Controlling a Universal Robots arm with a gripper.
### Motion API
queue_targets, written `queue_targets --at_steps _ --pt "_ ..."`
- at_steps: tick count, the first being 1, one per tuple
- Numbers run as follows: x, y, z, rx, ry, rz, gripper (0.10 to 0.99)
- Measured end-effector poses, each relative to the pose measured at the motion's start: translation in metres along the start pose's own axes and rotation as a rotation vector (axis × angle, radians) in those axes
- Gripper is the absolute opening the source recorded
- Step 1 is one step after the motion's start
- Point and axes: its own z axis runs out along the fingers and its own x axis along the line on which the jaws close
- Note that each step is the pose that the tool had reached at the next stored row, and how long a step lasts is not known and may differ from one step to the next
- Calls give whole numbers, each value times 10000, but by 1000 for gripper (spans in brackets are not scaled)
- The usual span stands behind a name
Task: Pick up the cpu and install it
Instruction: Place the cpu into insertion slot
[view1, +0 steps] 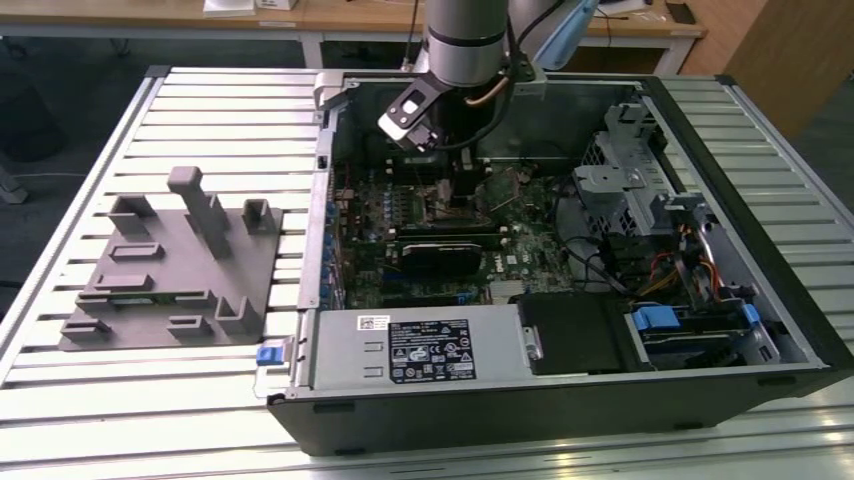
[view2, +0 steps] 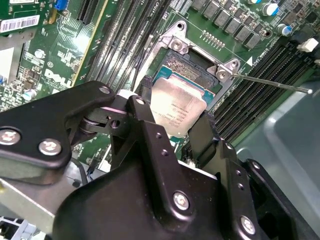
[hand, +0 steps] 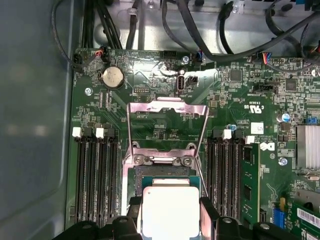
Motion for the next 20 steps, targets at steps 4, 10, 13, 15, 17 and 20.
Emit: queue_targets --at_steps 4,10,13,15,17,20 --pt "10 -5 46 1 -1 -2 541" --pt "21 -16 115 1 -2 19 541" --pt "21 -28 140 6 -10 131 541" --pt "22 -29 158 6 -10 132 541" --pt "23 -30 178 5 -9 130 541" --pt "24 -32 205 7 -9 117 541"
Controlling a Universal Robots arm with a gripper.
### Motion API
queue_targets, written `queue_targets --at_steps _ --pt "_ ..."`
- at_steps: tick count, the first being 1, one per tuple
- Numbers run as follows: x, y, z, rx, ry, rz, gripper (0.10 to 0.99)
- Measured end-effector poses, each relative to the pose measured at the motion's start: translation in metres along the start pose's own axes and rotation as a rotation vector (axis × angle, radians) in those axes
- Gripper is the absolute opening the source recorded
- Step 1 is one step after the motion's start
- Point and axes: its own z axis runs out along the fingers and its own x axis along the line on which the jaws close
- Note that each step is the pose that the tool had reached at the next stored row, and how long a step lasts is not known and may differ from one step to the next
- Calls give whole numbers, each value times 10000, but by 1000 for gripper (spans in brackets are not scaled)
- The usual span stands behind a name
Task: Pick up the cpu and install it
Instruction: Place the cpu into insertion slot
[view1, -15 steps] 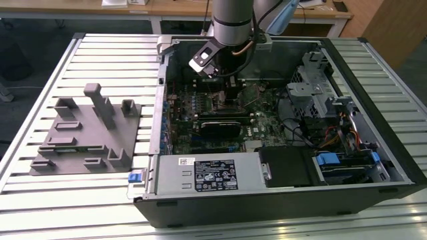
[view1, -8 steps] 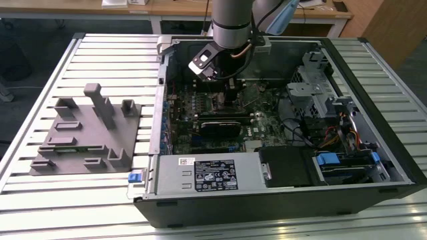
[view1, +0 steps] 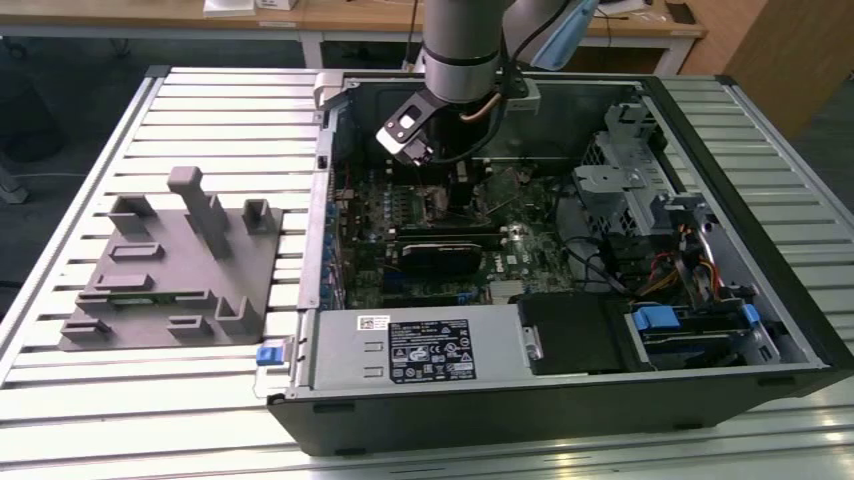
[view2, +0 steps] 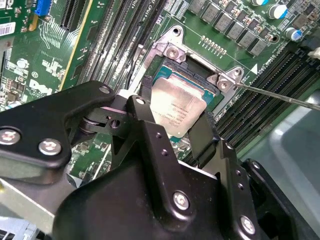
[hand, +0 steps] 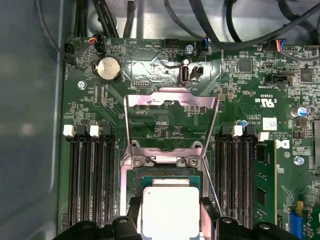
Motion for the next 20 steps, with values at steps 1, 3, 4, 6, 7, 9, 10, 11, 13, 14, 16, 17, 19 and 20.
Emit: queue_targets --at_steps 1,3,4,6,7,9,10,11,13,14,16,17,19,20 --pt "0 0 8 2 0 -1 541" --pt "1 -1 22 5 -1 -1 541" --pt "1 -2 28 6 0 -1 541" --pt "2 -2 37 9 0 0 541" --pt "2 -2 41 11 0 0 541" --pt "2 0 45 15 -1 -2 541" --pt "3 2 46 18 -1 -3 541" --pt "3 4 49 20 0 -2 541" --pt "4 9 53 25 0 -2 541" --pt "4 9 55 27 1 -1 541" --pt "4 11 62 29 1 -1 541" --pt "5 12 65 29 1 -1 541" --pt "5 12 72 32 1 -1 541" --pt "6 13 76 32 1 -1 541"
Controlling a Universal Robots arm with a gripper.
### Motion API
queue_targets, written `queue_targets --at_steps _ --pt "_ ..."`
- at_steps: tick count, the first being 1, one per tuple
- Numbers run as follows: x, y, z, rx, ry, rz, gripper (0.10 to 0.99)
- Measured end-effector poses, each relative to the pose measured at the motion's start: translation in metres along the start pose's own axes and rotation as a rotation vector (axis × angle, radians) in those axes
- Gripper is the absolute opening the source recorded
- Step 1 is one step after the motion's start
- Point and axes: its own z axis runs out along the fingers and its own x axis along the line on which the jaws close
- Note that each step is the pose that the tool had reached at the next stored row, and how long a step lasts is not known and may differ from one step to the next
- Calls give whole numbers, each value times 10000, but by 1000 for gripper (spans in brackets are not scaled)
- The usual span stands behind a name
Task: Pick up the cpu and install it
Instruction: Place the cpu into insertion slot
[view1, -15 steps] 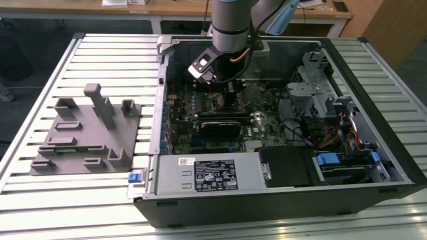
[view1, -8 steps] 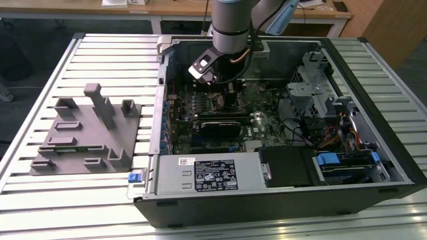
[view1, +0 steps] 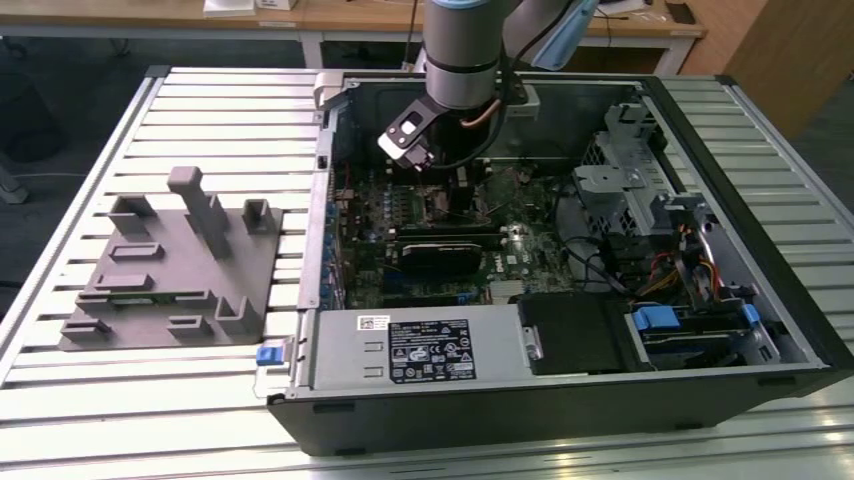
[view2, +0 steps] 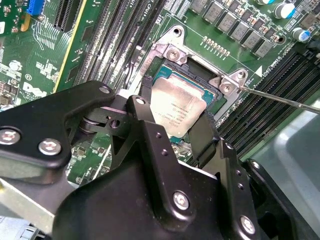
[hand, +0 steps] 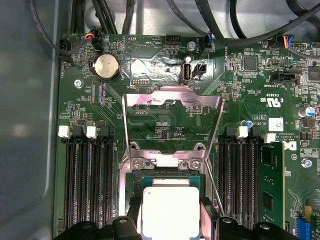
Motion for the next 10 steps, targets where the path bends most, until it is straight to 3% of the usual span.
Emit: queue_targets --at_steps 10 --pt "4 -2 36 5 -6 -1 541"
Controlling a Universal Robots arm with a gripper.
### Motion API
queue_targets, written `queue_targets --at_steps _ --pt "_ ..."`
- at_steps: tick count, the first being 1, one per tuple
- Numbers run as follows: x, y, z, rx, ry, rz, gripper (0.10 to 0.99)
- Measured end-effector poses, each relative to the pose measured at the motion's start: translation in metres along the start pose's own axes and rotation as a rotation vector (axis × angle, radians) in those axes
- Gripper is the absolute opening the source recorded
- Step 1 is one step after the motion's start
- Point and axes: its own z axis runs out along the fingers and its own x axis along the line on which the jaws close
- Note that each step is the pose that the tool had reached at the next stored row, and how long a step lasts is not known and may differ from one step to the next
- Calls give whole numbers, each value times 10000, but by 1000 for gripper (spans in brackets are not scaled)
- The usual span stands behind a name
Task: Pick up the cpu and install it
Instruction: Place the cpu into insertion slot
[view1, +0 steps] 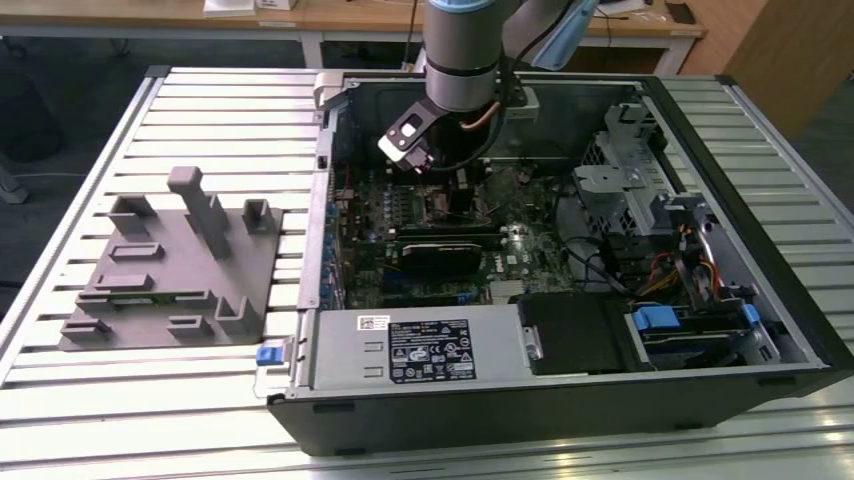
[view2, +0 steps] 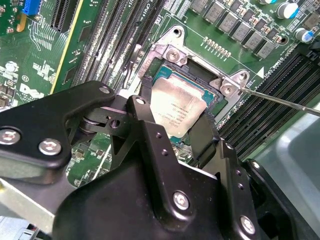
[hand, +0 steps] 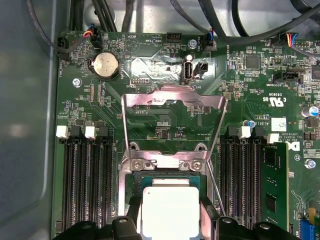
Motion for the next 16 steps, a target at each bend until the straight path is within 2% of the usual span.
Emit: queue_targets --at_steps 8,10,11,16 --pt "2 1 6 -8 9 1 541" --pt "3 1 7 -9 13 1 553" --pt "3 1 7 -7 11 1 616" --pt "1 -4 5 -3 10 6 616"
